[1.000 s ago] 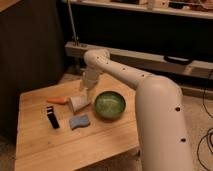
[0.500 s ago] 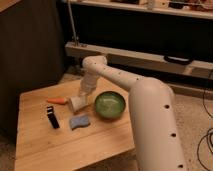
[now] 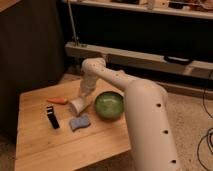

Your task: Place the ceramic cup over the eraser

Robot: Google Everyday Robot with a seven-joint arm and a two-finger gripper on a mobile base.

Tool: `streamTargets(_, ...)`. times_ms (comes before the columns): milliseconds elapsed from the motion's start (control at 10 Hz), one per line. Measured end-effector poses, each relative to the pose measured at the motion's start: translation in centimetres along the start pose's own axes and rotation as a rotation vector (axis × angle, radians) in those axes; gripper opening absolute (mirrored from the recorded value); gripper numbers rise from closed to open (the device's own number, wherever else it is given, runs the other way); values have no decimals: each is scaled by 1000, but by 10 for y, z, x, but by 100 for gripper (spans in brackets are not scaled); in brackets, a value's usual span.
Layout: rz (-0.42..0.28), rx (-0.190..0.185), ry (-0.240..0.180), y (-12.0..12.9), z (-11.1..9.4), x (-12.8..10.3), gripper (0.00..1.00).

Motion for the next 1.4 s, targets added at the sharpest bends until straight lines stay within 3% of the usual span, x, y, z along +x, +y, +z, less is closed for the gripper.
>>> streamTargets(300, -33, -25, 3, 5, 6, 4, 50)
streamTargets(600, -64, 20, 2, 5, -17, -4, 19)
streamTargets(800, -95, 63, 4, 3, -54, -17, 1)
streamTargets(1100, -145, 113, 19, 3, -99, -35, 0)
streamTargets(1400, -193, 125, 23, 6, -115, -47, 0)
